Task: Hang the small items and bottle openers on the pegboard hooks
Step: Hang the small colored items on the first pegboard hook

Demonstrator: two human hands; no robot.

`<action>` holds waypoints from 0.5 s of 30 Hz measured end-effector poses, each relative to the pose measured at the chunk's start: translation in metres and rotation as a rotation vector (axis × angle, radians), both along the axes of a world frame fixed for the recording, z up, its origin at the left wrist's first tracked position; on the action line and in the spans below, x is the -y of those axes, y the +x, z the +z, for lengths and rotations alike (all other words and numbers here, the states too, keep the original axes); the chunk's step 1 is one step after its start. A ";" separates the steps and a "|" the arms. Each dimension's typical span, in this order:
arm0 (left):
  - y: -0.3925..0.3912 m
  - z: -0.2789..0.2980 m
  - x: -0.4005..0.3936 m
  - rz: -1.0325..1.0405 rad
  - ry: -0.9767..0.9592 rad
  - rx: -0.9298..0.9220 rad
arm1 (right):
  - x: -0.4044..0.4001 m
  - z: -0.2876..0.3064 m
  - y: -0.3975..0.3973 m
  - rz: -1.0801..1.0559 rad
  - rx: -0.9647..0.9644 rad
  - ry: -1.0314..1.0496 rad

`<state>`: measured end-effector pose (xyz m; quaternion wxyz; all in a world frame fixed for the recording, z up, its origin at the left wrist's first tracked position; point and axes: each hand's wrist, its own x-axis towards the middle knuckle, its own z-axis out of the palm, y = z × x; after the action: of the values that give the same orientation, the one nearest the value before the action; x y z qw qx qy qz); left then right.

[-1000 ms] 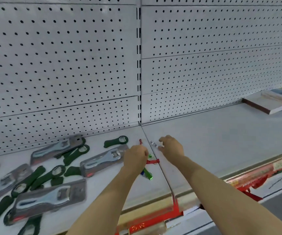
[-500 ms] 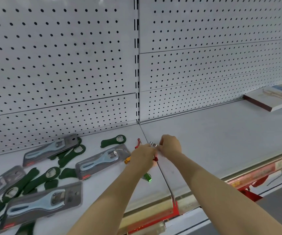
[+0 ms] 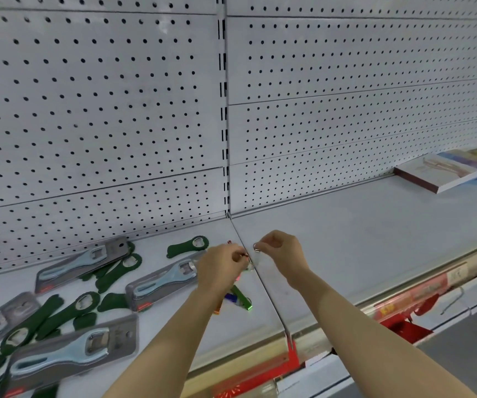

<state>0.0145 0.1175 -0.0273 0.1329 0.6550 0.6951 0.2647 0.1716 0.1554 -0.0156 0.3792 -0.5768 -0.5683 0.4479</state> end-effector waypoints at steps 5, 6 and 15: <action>-0.022 0.011 0.013 0.092 -0.085 0.770 | 0.018 0.012 -0.017 0.071 -0.232 -0.084; -0.024 0.012 0.016 0.101 -0.084 0.825 | 0.022 0.013 -0.021 0.084 -0.254 -0.105; -0.036 0.020 0.042 0.022 -0.039 0.820 | 0.045 0.024 -0.032 0.094 -0.318 -0.137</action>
<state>-0.0210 0.0750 -0.0069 0.4086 0.4850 0.5966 0.4919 0.1396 0.1099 0.0088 0.4028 -0.4957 -0.4957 0.5885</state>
